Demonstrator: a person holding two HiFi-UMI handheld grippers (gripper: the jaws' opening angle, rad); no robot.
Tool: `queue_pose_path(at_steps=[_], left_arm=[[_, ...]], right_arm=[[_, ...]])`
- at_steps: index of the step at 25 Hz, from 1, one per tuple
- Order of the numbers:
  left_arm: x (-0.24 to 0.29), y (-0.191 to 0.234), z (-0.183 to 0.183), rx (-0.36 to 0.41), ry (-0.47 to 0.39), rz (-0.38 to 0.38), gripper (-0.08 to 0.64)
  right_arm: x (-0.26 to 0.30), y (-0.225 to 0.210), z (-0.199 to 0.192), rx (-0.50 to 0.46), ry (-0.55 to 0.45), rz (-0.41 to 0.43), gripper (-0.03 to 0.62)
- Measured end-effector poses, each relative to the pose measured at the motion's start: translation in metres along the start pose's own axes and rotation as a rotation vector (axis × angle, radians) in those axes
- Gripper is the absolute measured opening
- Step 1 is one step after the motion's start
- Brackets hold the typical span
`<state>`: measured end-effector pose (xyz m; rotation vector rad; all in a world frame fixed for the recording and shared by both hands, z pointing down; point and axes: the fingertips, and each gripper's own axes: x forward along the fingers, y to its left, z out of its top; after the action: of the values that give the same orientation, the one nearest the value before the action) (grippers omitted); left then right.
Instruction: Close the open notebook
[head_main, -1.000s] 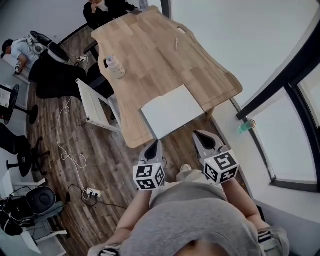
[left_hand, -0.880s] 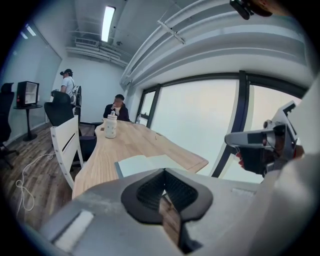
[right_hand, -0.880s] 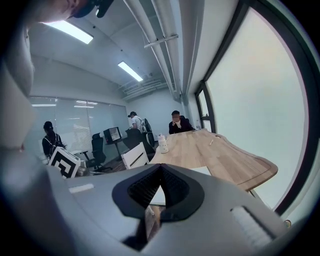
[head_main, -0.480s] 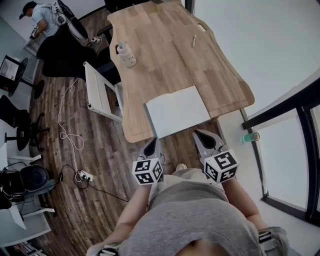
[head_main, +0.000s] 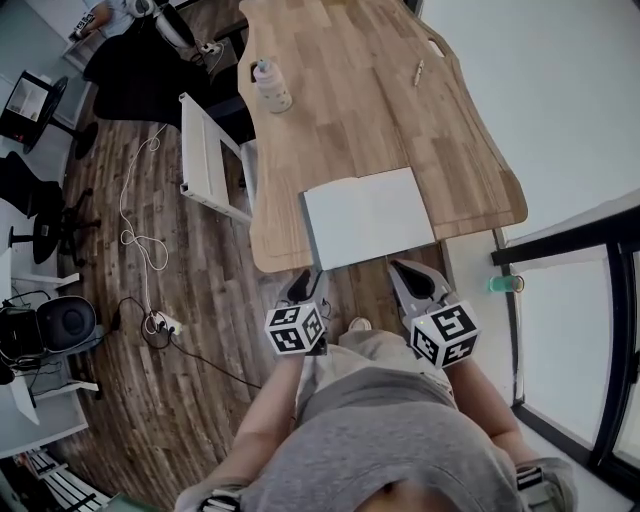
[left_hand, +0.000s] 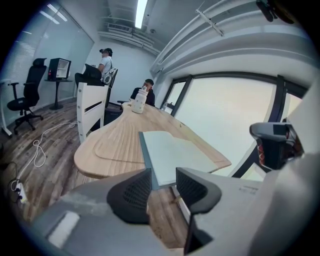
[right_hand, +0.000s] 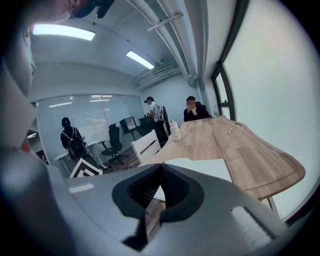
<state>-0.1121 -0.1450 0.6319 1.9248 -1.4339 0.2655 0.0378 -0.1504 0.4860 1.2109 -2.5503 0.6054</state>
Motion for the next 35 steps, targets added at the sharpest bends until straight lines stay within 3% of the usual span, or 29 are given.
queue_pose_path(at_steps=[16, 24, 28, 35], left_arm=[[0.032, 0.022, -0.036, -0.067, 0.072, 0.019, 0.158], [0.031, 0.019, -0.033, -0.073, 0.058, -0.019, 0.103], [0.028, 0.019, -0.029, -0.070, 0.041, -0.017, 0.038], [0.021, 0.010, -0.017, -0.048, 0.017, -0.017, 0.011]], right_arm=[[0.000, -0.007, -0.018, 0.015, 0.045, -0.009, 0.002], [-0.001, -0.008, -0.013, 0.010, 0.035, -0.021, 0.002], [-0.001, -0.005, -0.012, 0.003, 0.030, -0.015, 0.002], [-0.007, 0.000, -0.004, -0.006, -0.003, -0.013, 0.002]])
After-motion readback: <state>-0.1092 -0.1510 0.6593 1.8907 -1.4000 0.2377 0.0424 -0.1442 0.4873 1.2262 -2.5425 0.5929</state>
